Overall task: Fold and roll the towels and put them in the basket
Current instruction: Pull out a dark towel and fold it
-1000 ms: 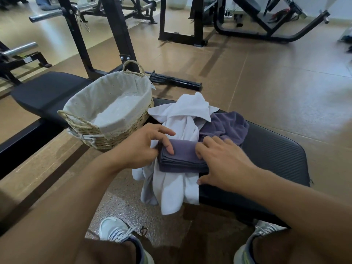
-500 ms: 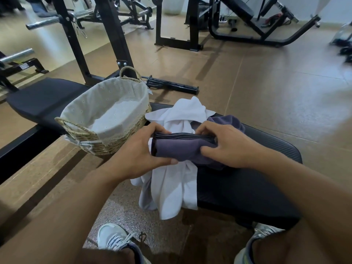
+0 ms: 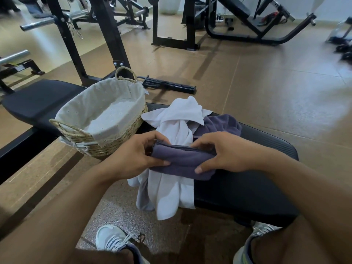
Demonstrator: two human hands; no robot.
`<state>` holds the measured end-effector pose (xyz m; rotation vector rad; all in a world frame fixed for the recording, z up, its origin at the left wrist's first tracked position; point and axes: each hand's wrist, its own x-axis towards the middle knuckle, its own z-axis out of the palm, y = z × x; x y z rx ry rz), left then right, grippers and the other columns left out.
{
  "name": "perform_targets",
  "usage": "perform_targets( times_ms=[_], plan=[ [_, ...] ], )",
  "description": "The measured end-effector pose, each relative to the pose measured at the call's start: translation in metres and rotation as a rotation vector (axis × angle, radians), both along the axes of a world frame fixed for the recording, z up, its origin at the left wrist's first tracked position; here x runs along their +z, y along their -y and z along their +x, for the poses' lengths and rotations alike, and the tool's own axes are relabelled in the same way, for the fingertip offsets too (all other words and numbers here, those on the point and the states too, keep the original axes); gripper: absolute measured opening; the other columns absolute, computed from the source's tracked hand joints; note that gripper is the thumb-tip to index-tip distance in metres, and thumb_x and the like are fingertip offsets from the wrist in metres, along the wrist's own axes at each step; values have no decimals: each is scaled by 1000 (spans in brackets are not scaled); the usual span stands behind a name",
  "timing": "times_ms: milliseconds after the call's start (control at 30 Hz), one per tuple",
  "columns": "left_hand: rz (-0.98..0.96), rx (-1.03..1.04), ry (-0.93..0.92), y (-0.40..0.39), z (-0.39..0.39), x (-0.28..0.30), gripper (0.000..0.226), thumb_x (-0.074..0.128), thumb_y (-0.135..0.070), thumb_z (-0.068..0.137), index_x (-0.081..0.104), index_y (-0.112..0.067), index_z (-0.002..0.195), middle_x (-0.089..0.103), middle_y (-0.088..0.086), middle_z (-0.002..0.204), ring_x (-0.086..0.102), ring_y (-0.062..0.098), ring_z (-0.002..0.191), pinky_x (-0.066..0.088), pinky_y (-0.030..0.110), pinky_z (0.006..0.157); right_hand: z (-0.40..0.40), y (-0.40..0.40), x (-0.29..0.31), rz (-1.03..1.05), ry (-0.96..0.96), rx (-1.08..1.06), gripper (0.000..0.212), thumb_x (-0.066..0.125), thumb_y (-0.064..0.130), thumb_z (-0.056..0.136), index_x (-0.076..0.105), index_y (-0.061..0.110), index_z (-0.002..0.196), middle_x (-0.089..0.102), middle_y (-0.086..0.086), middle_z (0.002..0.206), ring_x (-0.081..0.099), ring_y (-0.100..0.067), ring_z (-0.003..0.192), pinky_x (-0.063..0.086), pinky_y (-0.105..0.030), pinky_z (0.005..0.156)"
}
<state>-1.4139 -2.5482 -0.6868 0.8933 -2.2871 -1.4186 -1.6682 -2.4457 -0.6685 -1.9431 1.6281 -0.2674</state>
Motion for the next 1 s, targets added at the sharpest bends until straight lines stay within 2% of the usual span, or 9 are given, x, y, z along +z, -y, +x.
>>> perform_targets(
  times_ms=[100, 167, 300, 433, 567, 733, 867, 933, 1000],
  plan=[
    [29, -16, -29, 1, -1, 0, 44, 81, 2, 80, 66, -26, 110, 74, 6, 107, 71, 27, 102, 60, 46, 89, -7, 1, 4, -28, 17, -2, 48, 75, 46, 87, 62, 36, 132, 63, 29, 109, 57, 7, 105, 43, -7, 87],
    [47, 15, -58, -2, -4, -2, 51, 82, -5, 81, 61, -31, 121, 71, -1, 110, 70, 18, 103, 59, 37, 87, -8, 1, 2, -68, 40, -26, 47, 73, 44, 88, 62, 37, 134, 61, 34, 105, 57, 10, 104, 42, -4, 85],
    [-59, 211, -11, -13, -17, -4, 52, 77, -63, 76, 60, -44, 121, 65, -18, 111, 62, -4, 103, 47, 15, 81, -5, 1, -2, -90, 62, -43, 44, 69, 43, 92, 61, 37, 135, 63, 31, 103, 59, 8, 101, 43, -6, 83],
    [-106, 259, -84, -11, -23, -3, 34, 66, -52, 79, 63, -40, 110, 66, -19, 98, 63, -6, 92, 44, 8, 75, 0, 2, -3, -25, 94, -79, 63, 57, 66, 86, 50, 42, 144, 62, 24, 114, 60, 3, 106, 46, -12, 88],
    [-96, 196, -101, -13, -22, -2, 36, 65, -53, 79, 66, -35, 110, 74, -7, 94, 69, 4, 89, 53, 20, 75, 9, 0, -4, 20, 228, -78, 72, 51, 71, 82, 39, 47, 149, 56, 34, 120, 53, 13, 114, 42, -8, 92],
    [-163, 248, -95, -11, -23, -1, 32, 63, -56, 81, 69, -31, 100, 68, 27, 86, 64, 34, 82, 49, 38, 71, 4, 0, 1, 85, 168, 41, 72, 79, 35, 86, 46, 36, 149, 67, 24, 120, 62, 7, 108, 47, -10, 91],
    [-170, 291, -106, -11, -27, 2, 10, 68, -38, 92, 70, -28, 93, 68, 28, 91, 62, 29, 82, 46, 30, 66, -9, 0, 5, 115, 180, 36, 73, 79, 21, 88, 44, 35, 150, 67, 35, 105, 64, 8, 103, 48, -9, 85],
    [-174, 285, -105, -13, -29, 0, 19, 65, -47, 90, 69, -29, 97, 66, 27, 82, 60, 29, 74, 44, 29, 62, -6, -2, 4, 100, 149, 23, 70, 75, 29, 91, 41, 38, 151, 63, 42, 101, 63, 10, 101, 48, -9, 86],
    [-185, 275, -93, -14, -28, -2, 33, 57, -58, 85, 66, -33, 104, 60, 21, 71, 57, 22, 65, 45, 31, 63, 1, -2, -1, 41, 176, -32, 66, 70, 42, 91, 42, 40, 150, 65, 35, 113, 63, 7, 104, 51, -17, 92]
  ],
)
